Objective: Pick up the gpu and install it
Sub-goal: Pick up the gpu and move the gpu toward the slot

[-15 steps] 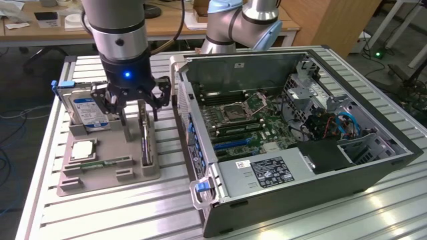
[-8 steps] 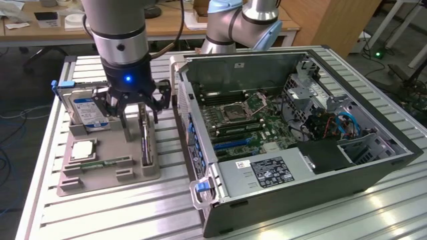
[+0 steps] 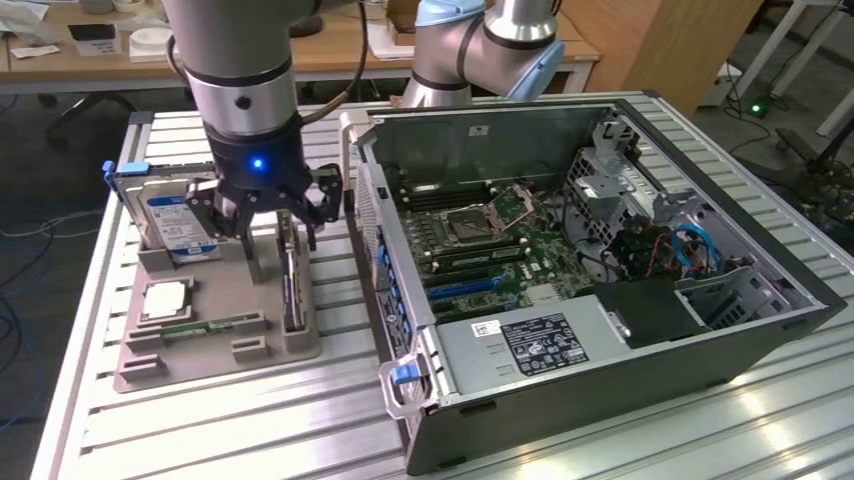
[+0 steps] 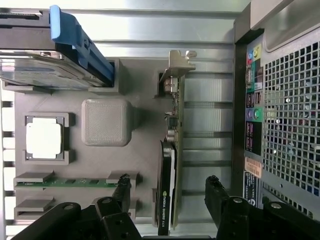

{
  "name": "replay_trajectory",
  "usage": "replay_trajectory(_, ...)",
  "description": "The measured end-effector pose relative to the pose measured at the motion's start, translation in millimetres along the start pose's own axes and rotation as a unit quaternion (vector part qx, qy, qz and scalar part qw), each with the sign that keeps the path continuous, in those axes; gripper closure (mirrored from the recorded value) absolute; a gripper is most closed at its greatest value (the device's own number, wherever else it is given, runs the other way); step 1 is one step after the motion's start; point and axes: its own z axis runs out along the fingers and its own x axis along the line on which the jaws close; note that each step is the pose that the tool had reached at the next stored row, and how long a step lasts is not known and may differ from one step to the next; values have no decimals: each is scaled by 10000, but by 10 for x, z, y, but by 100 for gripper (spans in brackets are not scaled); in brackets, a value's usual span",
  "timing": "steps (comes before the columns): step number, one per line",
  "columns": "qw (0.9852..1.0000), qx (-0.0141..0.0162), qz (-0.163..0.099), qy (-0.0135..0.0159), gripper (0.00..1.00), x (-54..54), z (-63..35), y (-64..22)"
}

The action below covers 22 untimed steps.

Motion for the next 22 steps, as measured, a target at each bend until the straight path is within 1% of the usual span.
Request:
replay_trajectory(10,10000,0,26,-1,29,3,173,-6)
replay_trajectory(16,9997,6,250,-10,29,5,270,-10)
replay_trajectory(20,9997,6,263,-11,29,7,337,-3)
replay_trajectory(22,9996,7,269,-10,29,7,368,19)
